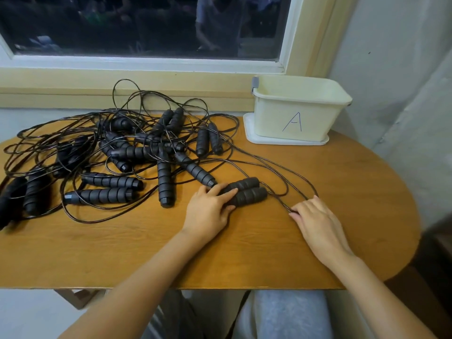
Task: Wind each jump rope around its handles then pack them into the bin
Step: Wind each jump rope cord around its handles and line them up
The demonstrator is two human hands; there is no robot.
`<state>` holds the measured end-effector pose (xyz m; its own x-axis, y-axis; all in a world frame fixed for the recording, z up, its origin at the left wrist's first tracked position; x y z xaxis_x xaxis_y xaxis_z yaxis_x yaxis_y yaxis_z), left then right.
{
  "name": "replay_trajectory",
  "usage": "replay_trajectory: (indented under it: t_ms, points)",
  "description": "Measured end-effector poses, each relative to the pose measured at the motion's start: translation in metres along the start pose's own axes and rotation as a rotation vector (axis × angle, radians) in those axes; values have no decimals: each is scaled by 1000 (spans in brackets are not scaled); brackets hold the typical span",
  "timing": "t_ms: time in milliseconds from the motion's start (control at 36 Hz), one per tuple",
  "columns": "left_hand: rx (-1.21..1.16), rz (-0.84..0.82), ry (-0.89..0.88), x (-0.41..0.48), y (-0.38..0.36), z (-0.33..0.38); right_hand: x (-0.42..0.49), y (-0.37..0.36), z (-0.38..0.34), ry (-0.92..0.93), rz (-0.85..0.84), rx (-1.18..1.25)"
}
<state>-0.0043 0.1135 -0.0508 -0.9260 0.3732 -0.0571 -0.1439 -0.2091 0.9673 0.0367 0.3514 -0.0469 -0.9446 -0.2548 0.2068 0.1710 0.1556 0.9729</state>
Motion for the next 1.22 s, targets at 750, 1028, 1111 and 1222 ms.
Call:
replay_trajectory:
  t_ms: [750, 1028, 1111, 1222]
  points:
    - [-74, -384, 9, 2, 26, 1, -25, -11, -123, 154, 105, 58]
    - [75, -455, -6, 7, 30, 7, -24, -9, -134, 139, 69, -11]
    - [81, -426, -7, 8, 32, 10, -26, -8, -136, 134, 63, -38]
    - [97, -380, -8, 8, 33, 14, -24, -6, -139, 178, 44, -55]
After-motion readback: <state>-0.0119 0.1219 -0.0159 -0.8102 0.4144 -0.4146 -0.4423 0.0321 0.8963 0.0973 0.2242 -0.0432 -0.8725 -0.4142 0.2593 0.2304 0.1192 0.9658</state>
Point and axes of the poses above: each hand's wrist, its own x-axis towards the middle knuckle, its own y-axis out of the back of the hand, z = x × y, the point moved 4 cm from there along x, towards the middle knuckle, and after that the axes turned 15 degrees about -z, right-handed, at the moved point
